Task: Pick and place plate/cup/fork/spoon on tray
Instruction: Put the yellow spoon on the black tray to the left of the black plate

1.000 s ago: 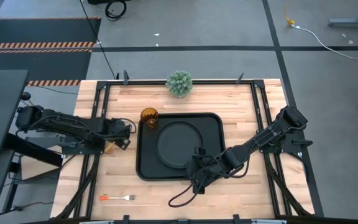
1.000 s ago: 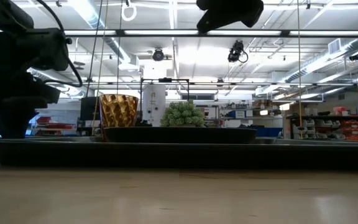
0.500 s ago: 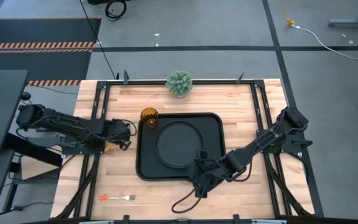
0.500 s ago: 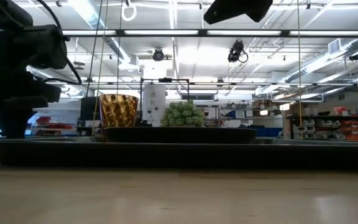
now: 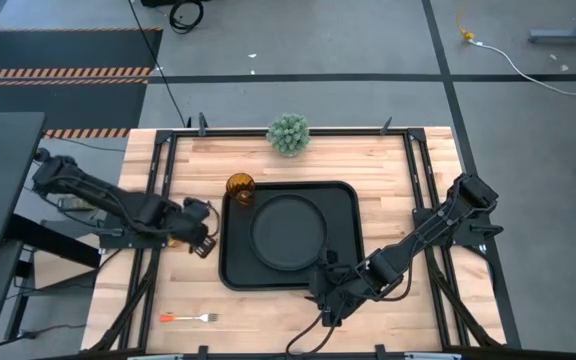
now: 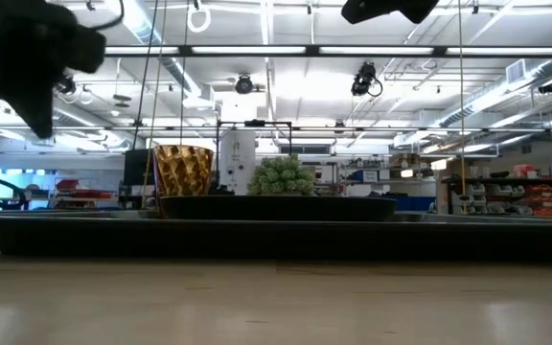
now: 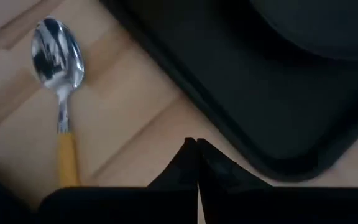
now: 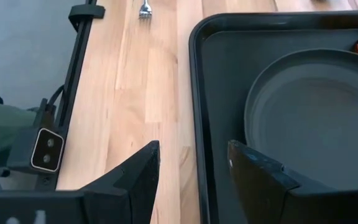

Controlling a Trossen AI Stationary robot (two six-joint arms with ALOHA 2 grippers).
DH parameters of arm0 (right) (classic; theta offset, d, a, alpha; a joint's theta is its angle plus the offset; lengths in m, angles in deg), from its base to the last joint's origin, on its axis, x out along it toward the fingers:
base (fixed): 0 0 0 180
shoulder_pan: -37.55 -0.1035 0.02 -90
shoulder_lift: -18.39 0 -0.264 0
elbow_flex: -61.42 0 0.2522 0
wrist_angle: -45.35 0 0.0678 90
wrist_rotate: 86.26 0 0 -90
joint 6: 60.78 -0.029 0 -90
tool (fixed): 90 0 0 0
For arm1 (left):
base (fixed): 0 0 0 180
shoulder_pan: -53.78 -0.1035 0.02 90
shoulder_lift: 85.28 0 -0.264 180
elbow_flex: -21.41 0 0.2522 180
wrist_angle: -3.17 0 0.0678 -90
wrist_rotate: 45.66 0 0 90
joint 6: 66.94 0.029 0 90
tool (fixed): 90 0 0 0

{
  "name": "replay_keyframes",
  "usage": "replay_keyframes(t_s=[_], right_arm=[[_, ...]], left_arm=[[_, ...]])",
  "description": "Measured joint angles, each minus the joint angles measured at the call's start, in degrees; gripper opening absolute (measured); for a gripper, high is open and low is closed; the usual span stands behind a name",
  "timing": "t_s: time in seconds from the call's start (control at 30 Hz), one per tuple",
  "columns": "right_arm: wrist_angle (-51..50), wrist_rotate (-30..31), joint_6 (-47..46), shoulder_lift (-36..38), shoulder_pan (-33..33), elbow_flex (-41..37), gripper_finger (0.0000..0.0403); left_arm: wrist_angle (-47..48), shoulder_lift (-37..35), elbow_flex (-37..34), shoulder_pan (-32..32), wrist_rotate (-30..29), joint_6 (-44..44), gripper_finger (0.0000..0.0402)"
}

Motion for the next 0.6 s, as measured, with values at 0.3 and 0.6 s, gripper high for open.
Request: replay_keyframes(t_s=[0.3,0.6], right_arm=[[-1.1,0.0,-0.7,0.0,-0.1,0.0,0.0197],[-1.1,0.0,-0.7,0.0,0.0,0.0,0.0197]], left_arm=[[14.1,0.0,-3.3,3.7,-5.7,-8.7,0.0025],[7.9,1.2,-6.6,-3.5,-7.1,-3.0,0.0128]])
